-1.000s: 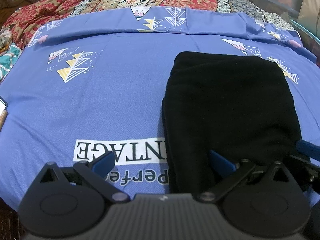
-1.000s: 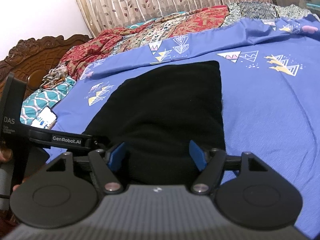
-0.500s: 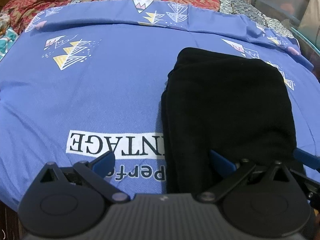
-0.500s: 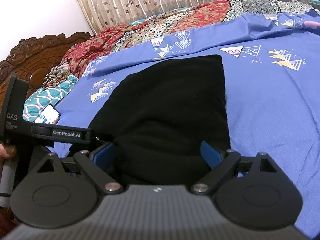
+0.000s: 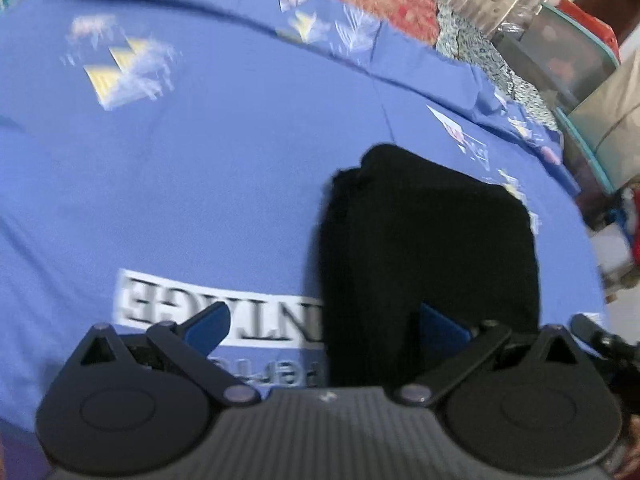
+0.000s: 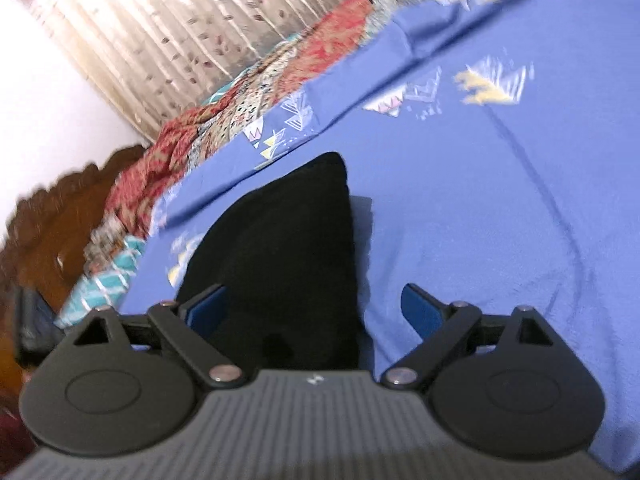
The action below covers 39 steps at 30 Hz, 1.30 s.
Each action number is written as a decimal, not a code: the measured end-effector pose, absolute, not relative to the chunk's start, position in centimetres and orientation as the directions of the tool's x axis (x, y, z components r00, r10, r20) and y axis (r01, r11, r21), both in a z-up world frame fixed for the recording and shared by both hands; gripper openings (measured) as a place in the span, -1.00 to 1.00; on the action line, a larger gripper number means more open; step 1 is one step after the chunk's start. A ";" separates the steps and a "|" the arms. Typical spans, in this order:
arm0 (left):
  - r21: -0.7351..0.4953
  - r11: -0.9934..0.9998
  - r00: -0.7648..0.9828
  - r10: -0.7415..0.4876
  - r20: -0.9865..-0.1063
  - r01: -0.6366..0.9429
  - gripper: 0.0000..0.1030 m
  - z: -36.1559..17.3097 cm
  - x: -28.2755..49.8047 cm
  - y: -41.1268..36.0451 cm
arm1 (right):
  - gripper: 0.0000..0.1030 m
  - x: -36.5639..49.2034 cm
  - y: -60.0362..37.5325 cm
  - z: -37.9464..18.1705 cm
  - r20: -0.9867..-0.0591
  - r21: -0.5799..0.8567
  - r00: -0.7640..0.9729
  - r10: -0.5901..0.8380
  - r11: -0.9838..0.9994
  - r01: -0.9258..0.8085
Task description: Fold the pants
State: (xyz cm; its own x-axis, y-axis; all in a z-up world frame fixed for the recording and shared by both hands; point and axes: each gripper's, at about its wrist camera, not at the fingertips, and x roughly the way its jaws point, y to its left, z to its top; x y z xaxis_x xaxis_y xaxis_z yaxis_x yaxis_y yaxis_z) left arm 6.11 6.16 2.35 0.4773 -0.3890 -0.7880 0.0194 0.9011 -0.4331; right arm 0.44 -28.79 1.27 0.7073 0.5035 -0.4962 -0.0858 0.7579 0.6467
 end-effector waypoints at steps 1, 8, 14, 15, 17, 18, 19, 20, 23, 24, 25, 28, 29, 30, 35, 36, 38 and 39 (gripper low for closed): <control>-0.469 0.883 0.456 -0.422 -0.783 0.012 1.00 1.8 6.8 6.0 | 0.84 1.1 -28.9 0.9 -0.498 0.664 0.699 0.513 0.744 -0.073; -0.575 0.816 0.381 -0.550 -0.743 0.055 0.99 -2.0 8.6 3.0 | 0.85 4.8 -26.7 -1.7 -0.506 0.738 0.581 0.637 0.669 -0.091; -0.507 0.851 0.409 -0.515 -0.753 0.138 0.37 -0.1 8.9 0.6 | -0.17 6.6 -22.4 0.6 -0.517 0.644 0.562 0.646 0.726 -0.242; -0.522 0.841 0.423 -0.529 -0.736 0.145 0.32 0.8 9.3 0.8 | -0.23 6.8 -21.7 1.8 -0.503 0.605 0.579 0.642 0.740 -0.295; -0.517 0.838 0.482 -0.532 -0.696 0.178 0.32 2.9 10.3 1.2 | -0.26 7.7 -21.1 3.8 -0.439 0.593 0.598 0.671 0.716 -0.369; -0.498 0.845 0.520 -0.519 -0.678 0.194 0.32 3.9 10.9 1.3 | -0.26 8.4 -21.0 4.6 -0.409 0.585 0.610 0.678 0.708 -0.395; -0.474 0.854 0.558 -0.504 -0.659 0.212 0.32 4.9 11.7 1.3 | -0.26 9.4 -20.6 5.7 -0.377 0.571 0.627 0.682 0.704 -0.423; -0.449 0.865 0.593 -0.487 -0.641 0.225 0.32 5.8 12.7 1.4 | -0.26 10.6 -20.4 6.3 -0.354 0.565 0.635 0.687 0.698 -0.440; -0.409 0.885 0.666 -0.445 -0.598 0.224 0.32 7.2 16.4 1.5 | -0.27 14.8 -20.2 7.8 -0.287 0.546 0.663 0.691 0.687 -0.480; -0.395 0.893 0.688 -0.425 -0.588 0.215 0.34 7.3 17.5 1.4 | -0.26 15.8 -20.3 7.8 -0.273 0.535 0.669 0.691 0.687 -0.491; -0.380 0.903 0.705 -0.402 -0.585 0.199 0.37 7.0 18.8 1.4 | -0.26 17.5 -20.2 7.7 -0.265 0.532 0.674 0.690 0.687 -0.495; -0.334 0.933 0.707 -0.326 -0.628 0.133 0.48 4.3 23.1 0.9 | -0.26 21.6 -20.9 5.8 -0.313 0.571 0.665 0.678 0.694 -0.438; -0.315 0.944 0.689 -0.295 -0.662 0.101 0.48 2.8 24.5 0.7 | -0.26 22.6 -21.2 4.9 -0.349 0.583 0.659 0.666 0.705 -0.404; -0.291 0.955 0.659 -0.258 -0.707 0.061 0.42 1.1 25.8 0.4 | -0.26 23.4 -21.1 3.7 -0.398 0.581 0.653 0.645 0.727 -0.365; -0.175 0.984 0.644 -0.115 -0.757 -0.031 0.71 -2.7 26.2 -1.2 | -0.11 25.6 -21.1 -0.9 -0.596 0.553 0.602 0.530 0.816 -0.170; -0.175 0.984 0.647 -0.114 -0.754 -0.030 0.71 -2.7 25.9 -1.3 | -0.09 25.4 -21.5 -1.0 -0.592 0.578 0.596 0.543 0.801 -0.155; -0.171 0.985 0.644 -0.109 -0.757 -0.035 0.71 -2.5 25.5 -1.5 | 0.06 24.8 -21.6 -0.7 -0.603 0.555 0.601 0.525 0.817 -0.157; -0.164 0.986 0.647 -0.099 -0.756 -0.041 0.70 -2.2 25.5 -1.5 | 0.12 24.1 -21.4 -0.3 -0.607 0.534 0.610 0.509 0.830 -0.162</control>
